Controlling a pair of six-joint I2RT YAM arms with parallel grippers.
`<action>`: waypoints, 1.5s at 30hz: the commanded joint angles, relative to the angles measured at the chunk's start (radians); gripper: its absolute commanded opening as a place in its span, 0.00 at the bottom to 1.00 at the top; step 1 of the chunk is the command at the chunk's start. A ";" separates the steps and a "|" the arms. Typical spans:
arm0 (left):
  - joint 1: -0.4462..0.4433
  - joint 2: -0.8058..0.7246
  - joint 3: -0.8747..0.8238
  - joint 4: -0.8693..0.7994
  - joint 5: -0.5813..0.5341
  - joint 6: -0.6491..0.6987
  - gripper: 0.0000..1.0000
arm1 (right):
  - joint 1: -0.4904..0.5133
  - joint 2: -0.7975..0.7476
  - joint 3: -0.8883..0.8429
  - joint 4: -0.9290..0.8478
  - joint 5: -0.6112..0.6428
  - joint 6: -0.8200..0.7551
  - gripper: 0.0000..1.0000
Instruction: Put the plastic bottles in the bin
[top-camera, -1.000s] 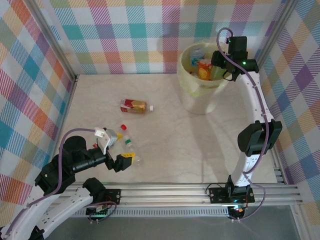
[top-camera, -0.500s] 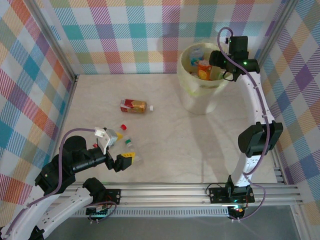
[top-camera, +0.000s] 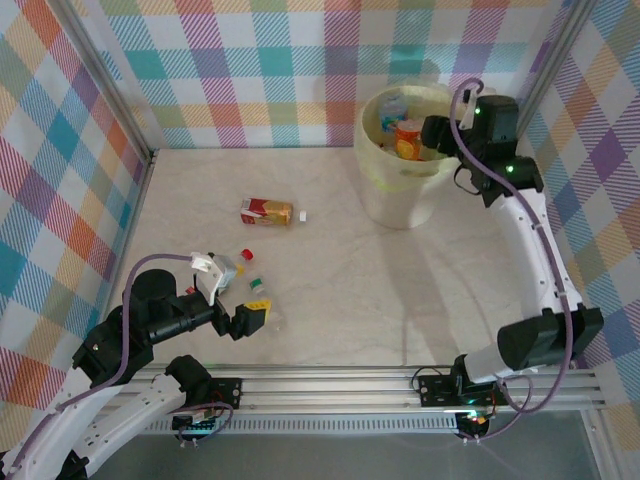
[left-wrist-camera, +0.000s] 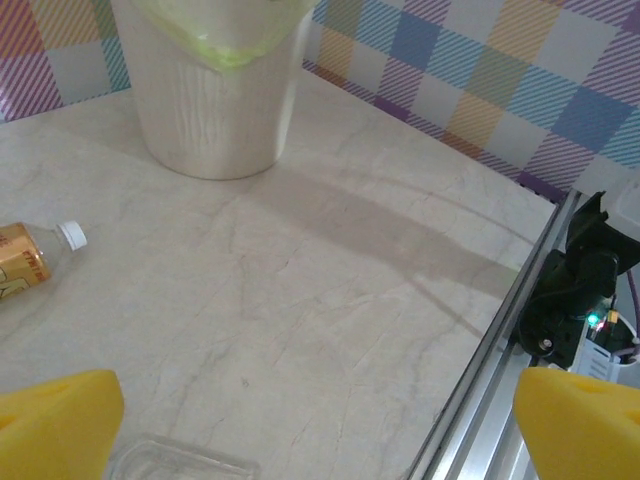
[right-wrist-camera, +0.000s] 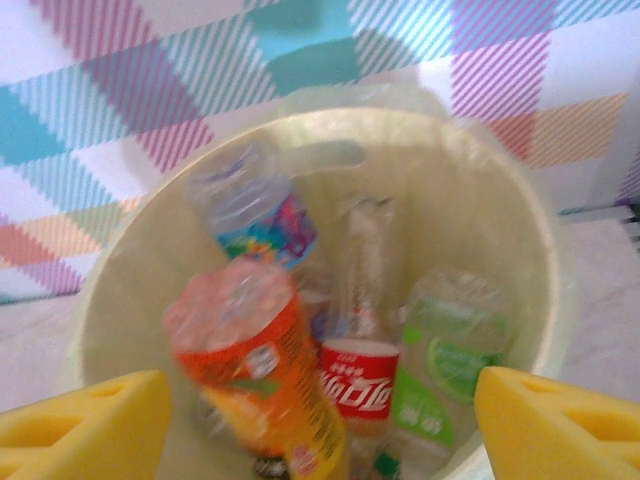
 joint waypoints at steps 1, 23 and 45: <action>-0.007 0.005 -0.010 0.020 -0.036 -0.011 1.00 | 0.073 -0.068 -0.094 0.092 0.007 0.000 0.80; -0.004 0.020 -0.006 0.000 -0.111 -0.006 1.00 | 0.645 -0.064 -0.334 0.046 0.050 0.056 0.87; 0.000 -0.049 -0.011 -0.001 -0.186 0.003 1.00 | 0.904 0.333 -0.227 0.033 -0.037 0.165 0.93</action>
